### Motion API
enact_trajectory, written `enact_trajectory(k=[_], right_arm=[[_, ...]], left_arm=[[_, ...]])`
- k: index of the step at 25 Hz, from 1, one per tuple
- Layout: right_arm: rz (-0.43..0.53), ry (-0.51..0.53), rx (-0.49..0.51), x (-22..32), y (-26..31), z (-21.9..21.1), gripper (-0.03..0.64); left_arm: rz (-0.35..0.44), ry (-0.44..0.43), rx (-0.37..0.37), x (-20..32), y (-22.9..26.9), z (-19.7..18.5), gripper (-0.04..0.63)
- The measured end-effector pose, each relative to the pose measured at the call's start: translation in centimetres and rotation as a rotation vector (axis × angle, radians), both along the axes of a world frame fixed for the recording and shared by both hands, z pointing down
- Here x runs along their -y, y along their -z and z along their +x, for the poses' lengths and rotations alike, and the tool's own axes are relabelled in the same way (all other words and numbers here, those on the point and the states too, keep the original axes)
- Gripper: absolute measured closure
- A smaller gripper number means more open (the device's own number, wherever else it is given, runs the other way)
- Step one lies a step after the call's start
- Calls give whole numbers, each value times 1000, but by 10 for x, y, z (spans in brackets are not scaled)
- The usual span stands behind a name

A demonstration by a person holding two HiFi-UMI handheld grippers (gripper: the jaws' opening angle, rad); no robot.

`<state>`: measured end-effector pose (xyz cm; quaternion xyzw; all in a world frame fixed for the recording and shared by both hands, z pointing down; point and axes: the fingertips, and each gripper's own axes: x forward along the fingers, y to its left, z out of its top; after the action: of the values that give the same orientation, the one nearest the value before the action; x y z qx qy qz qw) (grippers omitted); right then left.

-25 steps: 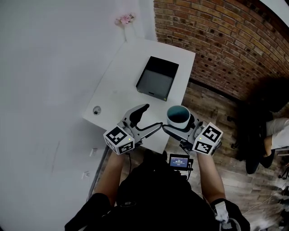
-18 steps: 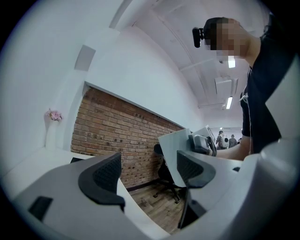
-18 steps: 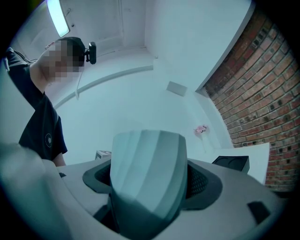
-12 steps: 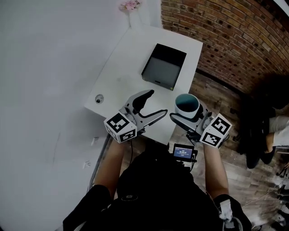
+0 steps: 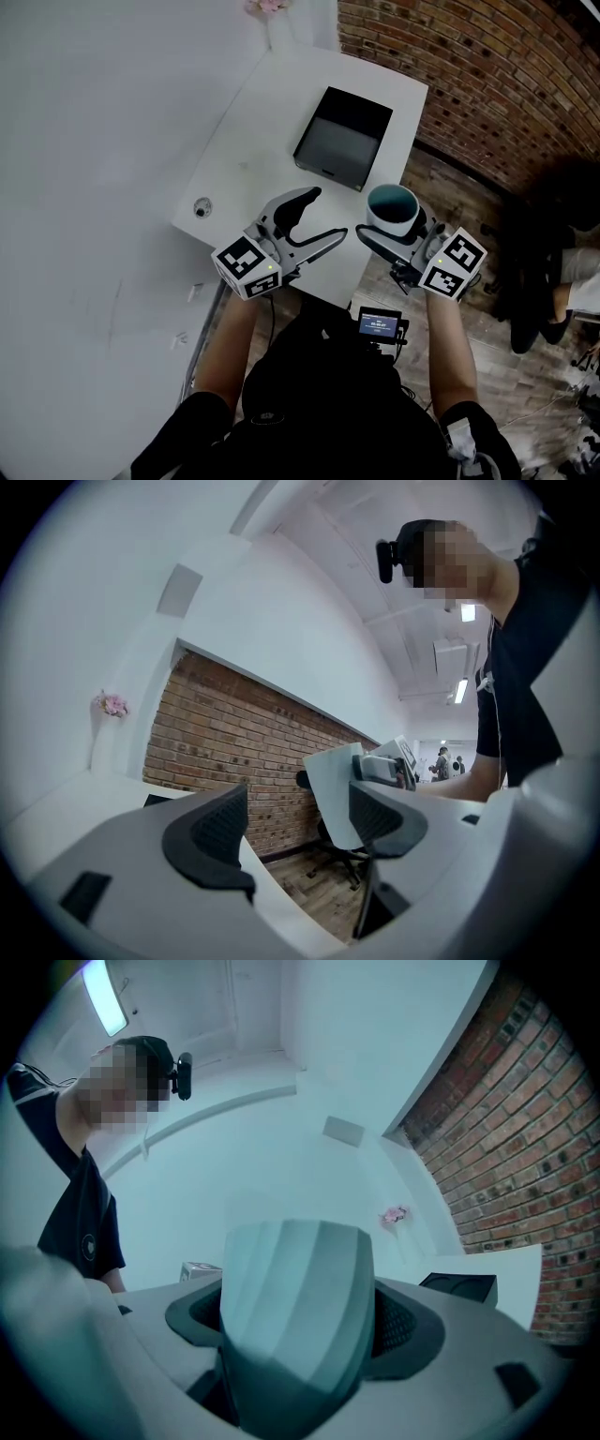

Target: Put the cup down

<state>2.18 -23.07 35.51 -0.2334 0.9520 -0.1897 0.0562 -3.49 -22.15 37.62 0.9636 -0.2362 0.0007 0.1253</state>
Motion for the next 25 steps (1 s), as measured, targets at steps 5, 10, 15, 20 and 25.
enact_trajectory(k=[5,10,15,20,25], right_arm=[[12,-9,-25,31,-7,6,212],[20,-1,-29,56,-11,7,212],[37,-5,-28,88,-13,5,212],[36,-17,-22,118,-20,4,213],[17,-35,-11,147,-35,5,213]], left_arm=[[-18,-6,-10,17,-6,5,269],[-19,-10,-9,28,-10,8,294],[-3,-23,-8,42,-8,10,346],[-1,-27,-5,52,-14,9,403],[5,-46,-21,57,-17,9,514]])
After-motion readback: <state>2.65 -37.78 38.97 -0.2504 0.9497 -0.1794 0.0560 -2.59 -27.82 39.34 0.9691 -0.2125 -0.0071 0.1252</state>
